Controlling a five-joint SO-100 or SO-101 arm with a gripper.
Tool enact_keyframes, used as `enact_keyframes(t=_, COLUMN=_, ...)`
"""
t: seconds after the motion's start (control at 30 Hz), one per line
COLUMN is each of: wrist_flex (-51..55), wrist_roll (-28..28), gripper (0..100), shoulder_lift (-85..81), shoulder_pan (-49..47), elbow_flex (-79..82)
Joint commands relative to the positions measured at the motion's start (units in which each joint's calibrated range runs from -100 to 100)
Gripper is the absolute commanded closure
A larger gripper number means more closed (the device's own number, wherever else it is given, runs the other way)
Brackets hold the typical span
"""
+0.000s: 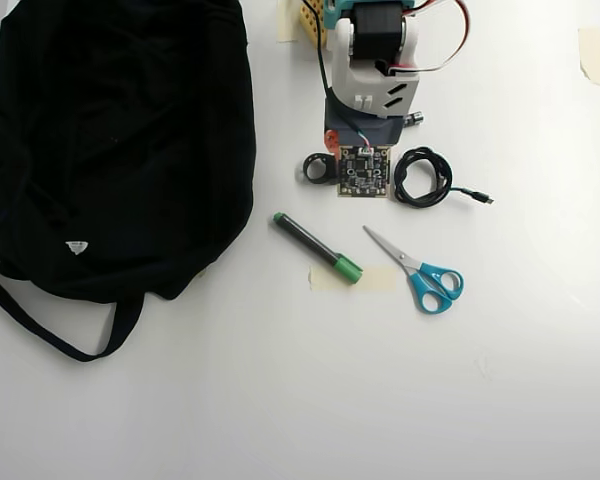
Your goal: Put the green marker into the black bag
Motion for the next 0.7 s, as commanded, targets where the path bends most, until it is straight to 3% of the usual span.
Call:
enact_keyframes(t=0.0, wrist_flex=-0.8, wrist_roll=0.2, gripper=98, shoulder_lift=-1.7, shoulder_pan=-0.4, elbow_flex=-2.7)
enact_keyframes(t=0.4, wrist_flex=-1.1, wrist_roll=0.2, gripper=98, shoulder_lift=-1.7, shoulder_pan=-0.4, elbow_flex=-2.7)
enact_keyframes(t=0.67, wrist_flex=-7.1, wrist_roll=1.6, gripper=97, shoulder_lift=-0.9, shoulder_pan=-0.4, elbow_flex=-2.7)
